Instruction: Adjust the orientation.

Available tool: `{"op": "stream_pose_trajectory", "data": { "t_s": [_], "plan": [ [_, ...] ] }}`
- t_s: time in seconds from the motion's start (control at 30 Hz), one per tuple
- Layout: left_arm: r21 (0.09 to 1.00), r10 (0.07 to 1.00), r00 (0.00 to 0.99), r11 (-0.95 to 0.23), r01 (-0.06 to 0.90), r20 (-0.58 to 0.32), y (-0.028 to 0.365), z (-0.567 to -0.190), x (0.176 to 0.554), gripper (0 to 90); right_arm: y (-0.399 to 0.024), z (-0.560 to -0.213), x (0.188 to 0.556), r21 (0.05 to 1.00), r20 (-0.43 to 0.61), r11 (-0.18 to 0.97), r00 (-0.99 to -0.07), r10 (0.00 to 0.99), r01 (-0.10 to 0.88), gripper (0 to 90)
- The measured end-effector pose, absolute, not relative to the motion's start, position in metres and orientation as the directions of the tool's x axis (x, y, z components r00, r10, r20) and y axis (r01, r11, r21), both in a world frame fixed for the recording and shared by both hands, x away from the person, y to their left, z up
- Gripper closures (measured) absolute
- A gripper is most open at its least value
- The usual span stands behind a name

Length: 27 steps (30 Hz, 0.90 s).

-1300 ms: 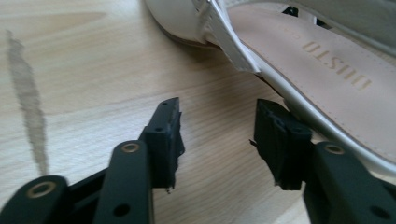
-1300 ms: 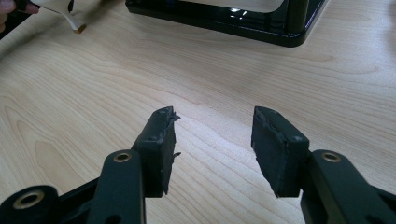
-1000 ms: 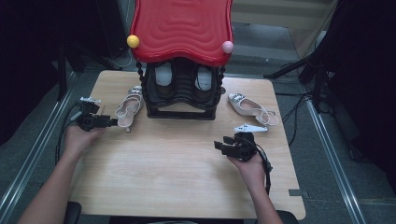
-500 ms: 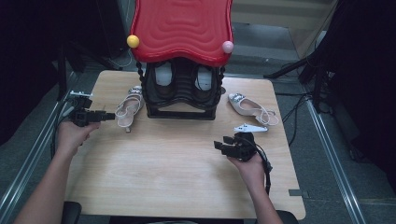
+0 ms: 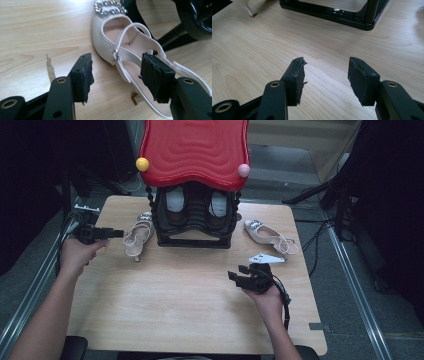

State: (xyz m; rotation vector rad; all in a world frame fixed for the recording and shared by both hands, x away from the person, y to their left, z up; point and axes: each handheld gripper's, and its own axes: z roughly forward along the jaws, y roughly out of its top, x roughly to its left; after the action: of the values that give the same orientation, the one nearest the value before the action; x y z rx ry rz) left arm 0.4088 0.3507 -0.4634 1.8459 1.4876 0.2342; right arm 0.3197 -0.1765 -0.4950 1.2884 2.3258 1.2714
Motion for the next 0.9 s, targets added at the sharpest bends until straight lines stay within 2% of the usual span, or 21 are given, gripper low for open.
{"op": "stream_pose_trajectory", "data": {
  "t_s": [0.53, 0.9],
  "plan": [
    [0.638, 0.909, 0.289, -0.033, 0.770, -0.302, 0.338, -0.458, 0.426, 44.2, -0.178, -0.494, 0.320, 0.767, 0.214, 0.253, -0.607, 0.765, 0.589, 48.9],
    [0.616, 0.922, 0.294, -0.081, 0.784, -0.254, 0.321, -0.460, 0.441, 43.8, -0.177, -0.494, 0.319, 0.764, 0.209, 0.260, -0.608, 0.766, 0.590, 48.8]
  ]
}}
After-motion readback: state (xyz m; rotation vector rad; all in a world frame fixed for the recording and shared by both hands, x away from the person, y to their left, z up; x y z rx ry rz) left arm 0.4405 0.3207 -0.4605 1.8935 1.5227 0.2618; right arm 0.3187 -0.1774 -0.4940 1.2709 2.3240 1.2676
